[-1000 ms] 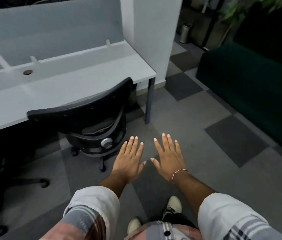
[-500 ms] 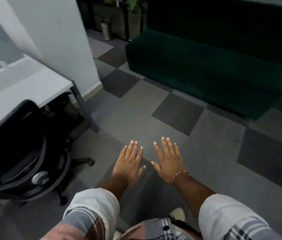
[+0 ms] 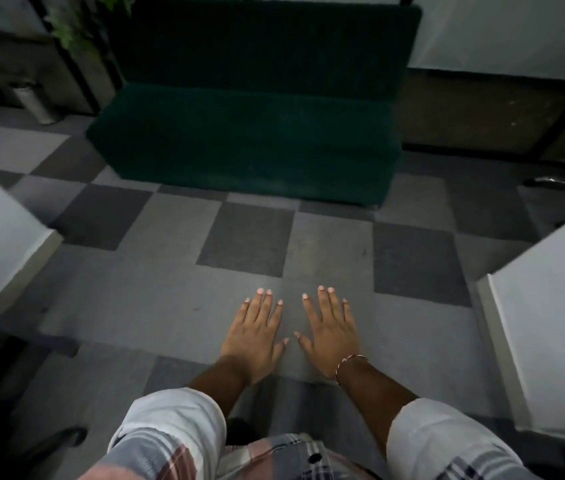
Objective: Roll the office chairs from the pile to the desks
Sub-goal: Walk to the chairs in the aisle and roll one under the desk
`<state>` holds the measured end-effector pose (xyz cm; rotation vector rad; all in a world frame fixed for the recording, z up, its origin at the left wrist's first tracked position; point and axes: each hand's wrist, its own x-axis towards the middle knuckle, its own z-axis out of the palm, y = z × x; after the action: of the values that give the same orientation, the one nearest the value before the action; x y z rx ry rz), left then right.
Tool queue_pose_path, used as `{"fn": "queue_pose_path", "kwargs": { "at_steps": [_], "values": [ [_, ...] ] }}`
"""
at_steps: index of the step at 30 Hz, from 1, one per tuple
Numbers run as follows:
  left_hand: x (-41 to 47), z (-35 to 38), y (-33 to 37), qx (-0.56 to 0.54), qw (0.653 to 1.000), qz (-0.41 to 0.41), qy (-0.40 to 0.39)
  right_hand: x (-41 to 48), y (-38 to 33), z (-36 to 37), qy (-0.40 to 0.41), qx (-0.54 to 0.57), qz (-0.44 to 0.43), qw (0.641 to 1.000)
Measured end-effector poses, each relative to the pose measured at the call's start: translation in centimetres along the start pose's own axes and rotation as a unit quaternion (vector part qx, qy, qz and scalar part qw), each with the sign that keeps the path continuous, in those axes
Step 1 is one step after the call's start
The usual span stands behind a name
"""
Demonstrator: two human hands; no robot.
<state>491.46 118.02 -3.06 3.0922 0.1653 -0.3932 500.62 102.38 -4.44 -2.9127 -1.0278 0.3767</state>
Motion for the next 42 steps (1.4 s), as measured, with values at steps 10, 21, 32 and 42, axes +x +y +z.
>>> {"fn": "queue_pose_path", "kwargs": {
  "at_steps": [10,21,32,42],
  "values": [
    [15.5,-2.3,5.3,0.036,0.989,0.143,0.006,4.5,11.5,-2.1,0.011,0.028,0.116,0.993],
    [37.3,-8.9,6.2,0.049,0.968,0.247,-0.002,19.1,21.7,-8.0,0.031,0.059,0.225,0.972],
    [56.5,-12.1,13.5,0.058,0.955,0.291,-0.018,29.0,35.9,-10.2,0.031,0.085,0.296,0.951],
    [74.1,-17.3,27.7,0.041,0.938,0.344,0.014,35.6,57.9,-15.1,0.027,0.11,0.328,0.938]
  ]
}}
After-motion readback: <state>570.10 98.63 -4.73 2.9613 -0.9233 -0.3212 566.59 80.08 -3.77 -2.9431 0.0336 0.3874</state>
